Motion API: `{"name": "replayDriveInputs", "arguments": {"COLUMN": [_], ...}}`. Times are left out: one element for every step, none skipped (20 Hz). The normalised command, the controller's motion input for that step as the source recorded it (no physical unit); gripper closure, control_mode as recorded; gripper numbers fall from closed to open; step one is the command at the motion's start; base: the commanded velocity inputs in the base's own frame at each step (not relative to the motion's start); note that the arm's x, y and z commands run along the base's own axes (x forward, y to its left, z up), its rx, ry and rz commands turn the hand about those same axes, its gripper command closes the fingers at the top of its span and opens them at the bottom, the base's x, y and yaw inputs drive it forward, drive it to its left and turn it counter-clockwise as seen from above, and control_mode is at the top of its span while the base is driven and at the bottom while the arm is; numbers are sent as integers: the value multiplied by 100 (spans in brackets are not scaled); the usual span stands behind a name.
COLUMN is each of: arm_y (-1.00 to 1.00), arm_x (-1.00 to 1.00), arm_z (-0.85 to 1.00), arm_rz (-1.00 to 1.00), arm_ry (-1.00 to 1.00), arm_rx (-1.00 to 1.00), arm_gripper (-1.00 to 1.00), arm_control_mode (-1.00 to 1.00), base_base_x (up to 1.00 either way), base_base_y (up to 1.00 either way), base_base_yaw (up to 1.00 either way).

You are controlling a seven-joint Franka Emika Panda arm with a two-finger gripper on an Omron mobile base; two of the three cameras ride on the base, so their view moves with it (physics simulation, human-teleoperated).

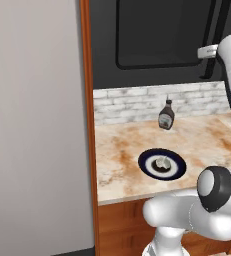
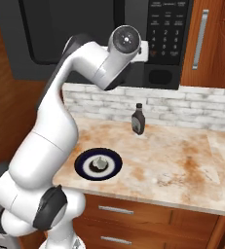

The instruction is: Pick the garlic from the counter and place it in the microwave. Then turn on the microwave.

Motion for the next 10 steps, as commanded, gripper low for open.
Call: {"name": "replayDriveInputs", "arguments": {"arm_y": [18, 19, 20, 19, 19, 21, 20, 20, 19, 19], "arm_x": [4, 3, 0, 0, -6, -7, -9, -8, -12, -16], "arm_z": [0, 0, 0, 0, 0, 0, 0, 0, 0, 1], "arm_rz": [17, 17, 16, 15, 13, 12, 11, 10, 8, 6], "arm_ry": [13, 12, 7, 7, 7, 5, 5, 6, 5, 2], "arm_rx": [0, 0, 0, 0, 0, 0, 0, 0, 0, 0], "arm_gripper": [100, 100, 100, 100, 100, 100, 100, 100, 100, 100], "arm_control_mode": [-100, -100, -100, -100, -100, -100, -100, -100, -100, -100], "base_base_x": [0, 0, 0, 0, 0, 0, 0, 0, 0, 0], "base_base_y": [0, 0, 0, 0, 0, 0, 0, 0, 0, 0], "base_base_yaw": [0, 0, 0, 0, 0, 0, 0, 0, 0, 0]}}
